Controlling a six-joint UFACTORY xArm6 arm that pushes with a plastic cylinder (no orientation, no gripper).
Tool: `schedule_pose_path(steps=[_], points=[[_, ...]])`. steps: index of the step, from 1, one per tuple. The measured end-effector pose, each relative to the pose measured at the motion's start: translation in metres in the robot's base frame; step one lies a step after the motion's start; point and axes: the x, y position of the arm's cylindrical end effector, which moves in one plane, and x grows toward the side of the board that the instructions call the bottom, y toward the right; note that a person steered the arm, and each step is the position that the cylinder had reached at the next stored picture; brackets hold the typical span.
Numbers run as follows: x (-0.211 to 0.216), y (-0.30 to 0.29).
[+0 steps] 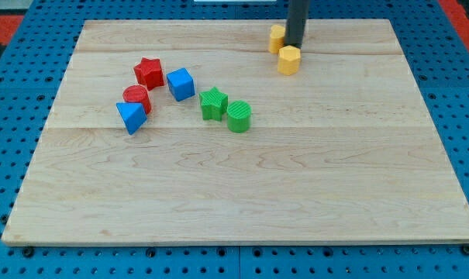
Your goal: Move yellow hexagon towards the center
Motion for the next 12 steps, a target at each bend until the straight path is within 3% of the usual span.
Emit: schedule_pose_path(steps=[1,4,5,6,7,9,11,12], points=[[0.044,-0.003],[0.08,-0.024],[0.049,0.0],[0.045,0.014],[0.065,0.12],[0.11,0.086],[0.111,-0.004],[0.103,-0.018]])
